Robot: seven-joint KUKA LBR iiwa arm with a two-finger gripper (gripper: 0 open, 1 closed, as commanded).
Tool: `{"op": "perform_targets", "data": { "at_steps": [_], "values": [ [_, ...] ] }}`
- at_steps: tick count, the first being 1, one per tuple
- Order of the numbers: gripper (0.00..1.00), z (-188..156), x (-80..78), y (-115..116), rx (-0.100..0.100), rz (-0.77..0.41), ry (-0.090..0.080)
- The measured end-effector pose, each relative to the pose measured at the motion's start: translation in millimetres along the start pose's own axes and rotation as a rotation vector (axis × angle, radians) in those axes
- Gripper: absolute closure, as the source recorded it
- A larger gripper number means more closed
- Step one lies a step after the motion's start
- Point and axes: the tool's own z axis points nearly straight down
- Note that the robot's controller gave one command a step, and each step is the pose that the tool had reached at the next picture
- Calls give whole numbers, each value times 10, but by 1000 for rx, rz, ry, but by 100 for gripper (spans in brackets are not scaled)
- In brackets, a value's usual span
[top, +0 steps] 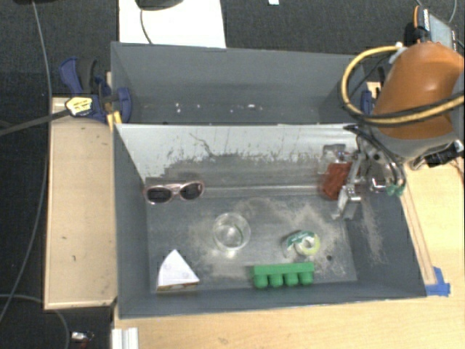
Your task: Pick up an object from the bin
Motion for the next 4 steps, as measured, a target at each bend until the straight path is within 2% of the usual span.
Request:
{"op": "perform_targets", "data": {
  "at_steps": [1, 2, 3, 4],
  "values": [
    [0, -47, -15, 2, 1, -3, -8],
    [0, 1505, 714, 185, 1, -58, -4],
    [0, 607, 693, 211, 5, -188, -22],
    [0, 1198, 610, -165, 0, 36, -4]
  ]
}}
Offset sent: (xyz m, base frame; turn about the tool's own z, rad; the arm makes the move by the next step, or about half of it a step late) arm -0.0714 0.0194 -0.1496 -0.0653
